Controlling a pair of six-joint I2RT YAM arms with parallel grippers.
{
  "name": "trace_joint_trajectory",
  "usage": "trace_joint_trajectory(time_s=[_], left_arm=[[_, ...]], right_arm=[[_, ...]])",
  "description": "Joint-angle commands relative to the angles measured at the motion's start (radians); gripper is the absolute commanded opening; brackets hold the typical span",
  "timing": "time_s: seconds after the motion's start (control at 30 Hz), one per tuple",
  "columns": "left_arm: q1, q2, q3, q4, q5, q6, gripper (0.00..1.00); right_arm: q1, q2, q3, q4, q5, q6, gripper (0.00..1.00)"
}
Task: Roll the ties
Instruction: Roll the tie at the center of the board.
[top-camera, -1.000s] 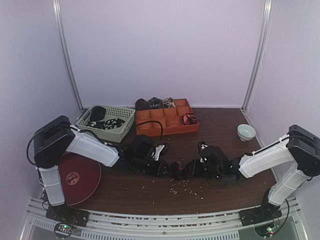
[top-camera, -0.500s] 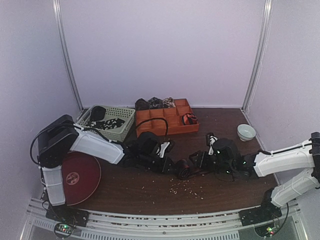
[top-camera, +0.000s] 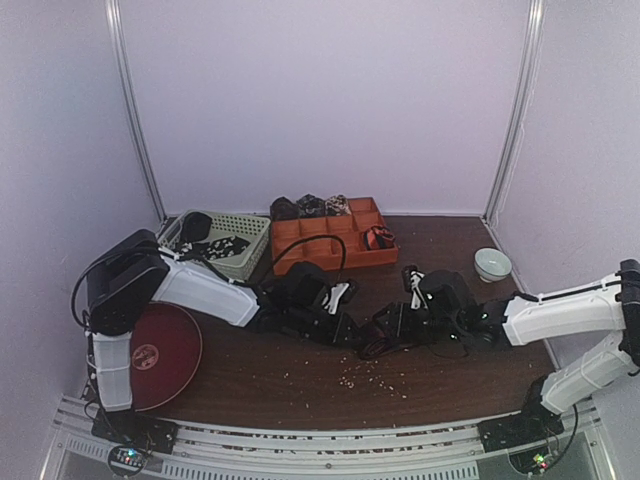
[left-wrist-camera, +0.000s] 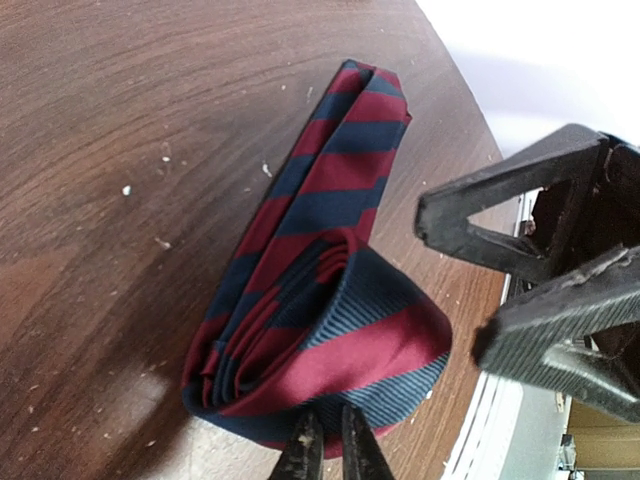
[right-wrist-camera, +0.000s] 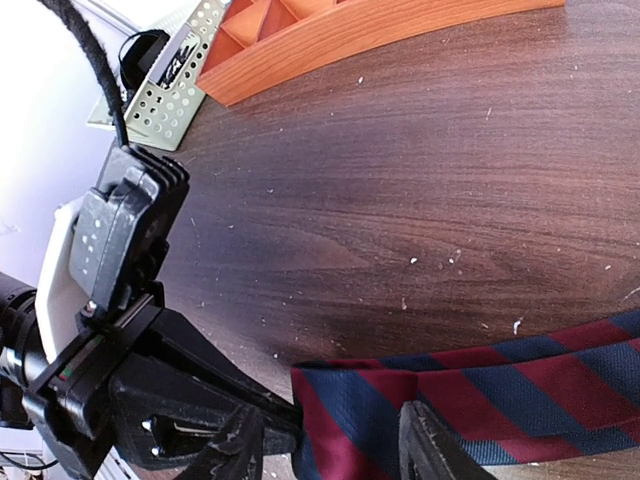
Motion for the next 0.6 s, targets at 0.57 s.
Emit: trace_joint_trajectory(time_s=[0.57], left_arm=[[0.05,-0.091,-0.108,-0.045,-0.09,0.025,0.09]], right_arm=[[0.017,0.181,-0.047,0.123,-0.09,0.118,0.37]])
